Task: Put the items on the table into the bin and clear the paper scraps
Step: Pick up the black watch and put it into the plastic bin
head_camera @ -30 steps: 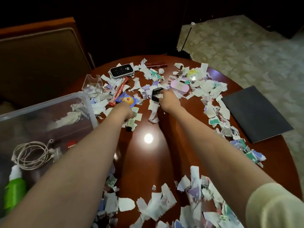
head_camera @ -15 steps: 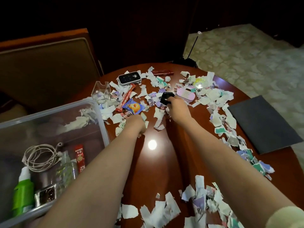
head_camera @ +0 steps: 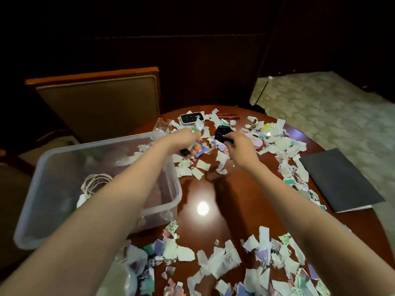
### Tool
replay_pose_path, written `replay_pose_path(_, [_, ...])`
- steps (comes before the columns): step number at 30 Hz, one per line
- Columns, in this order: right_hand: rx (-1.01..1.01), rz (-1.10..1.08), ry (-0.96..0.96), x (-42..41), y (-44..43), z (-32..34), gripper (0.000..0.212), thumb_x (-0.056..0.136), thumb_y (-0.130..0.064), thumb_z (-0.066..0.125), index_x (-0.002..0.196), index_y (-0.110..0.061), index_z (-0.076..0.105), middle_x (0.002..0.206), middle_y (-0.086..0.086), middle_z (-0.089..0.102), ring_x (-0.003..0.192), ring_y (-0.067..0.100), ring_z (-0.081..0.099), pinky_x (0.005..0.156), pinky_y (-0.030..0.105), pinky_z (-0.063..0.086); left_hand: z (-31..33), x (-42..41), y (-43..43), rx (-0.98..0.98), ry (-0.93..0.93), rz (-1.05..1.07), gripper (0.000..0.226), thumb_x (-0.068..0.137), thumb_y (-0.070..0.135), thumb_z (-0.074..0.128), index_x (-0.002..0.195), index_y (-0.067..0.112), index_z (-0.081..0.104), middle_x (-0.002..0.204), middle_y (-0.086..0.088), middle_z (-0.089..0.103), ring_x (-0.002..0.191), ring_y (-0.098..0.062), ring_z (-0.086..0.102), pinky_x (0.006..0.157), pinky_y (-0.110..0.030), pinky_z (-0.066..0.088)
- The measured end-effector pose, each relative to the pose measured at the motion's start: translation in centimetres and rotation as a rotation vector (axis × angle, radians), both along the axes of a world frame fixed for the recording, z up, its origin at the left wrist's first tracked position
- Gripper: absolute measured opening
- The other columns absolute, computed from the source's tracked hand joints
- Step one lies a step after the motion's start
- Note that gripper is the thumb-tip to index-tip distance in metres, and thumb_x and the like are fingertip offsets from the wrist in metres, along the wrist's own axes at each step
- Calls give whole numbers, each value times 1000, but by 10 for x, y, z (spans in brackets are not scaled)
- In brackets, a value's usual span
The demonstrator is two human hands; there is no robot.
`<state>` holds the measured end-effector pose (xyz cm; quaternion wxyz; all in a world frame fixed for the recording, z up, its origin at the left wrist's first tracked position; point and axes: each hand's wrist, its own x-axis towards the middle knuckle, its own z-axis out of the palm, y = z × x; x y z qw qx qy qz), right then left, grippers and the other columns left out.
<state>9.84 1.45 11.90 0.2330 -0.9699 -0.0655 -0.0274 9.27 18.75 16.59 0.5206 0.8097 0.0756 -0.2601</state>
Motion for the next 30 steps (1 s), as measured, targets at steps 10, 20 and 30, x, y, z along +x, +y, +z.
replay_pose_path(10, [83,165,-94,-34,83,38,30,95,-10,49,124,-4,57,122,15,57,107,28,56,89,31,43,13,-52,110,-107,20,202,22,103,20,31,87,10,43,70,-6,46,55,-14,44,43,-20,41])
replay_pose_path(20, [18,329,-52,-49,152,38,29,93,-10,51,120,-4,60,120,14,58,106,27,56,86,27,41,-16,-89,184,-63,100,333,13,99,6,40,89,5,49,72,-9,54,42,-9,57,44,-18,50])
replay_pose_path(30, [-235,555,109,-61,217,13,31,93,-9,49,122,-5,58,123,15,56,110,30,53,89,31,42,-43,-111,227,134,180,303,23,95,7,52,72,3,47,59,-8,40,21,-5,41,26,-14,32])
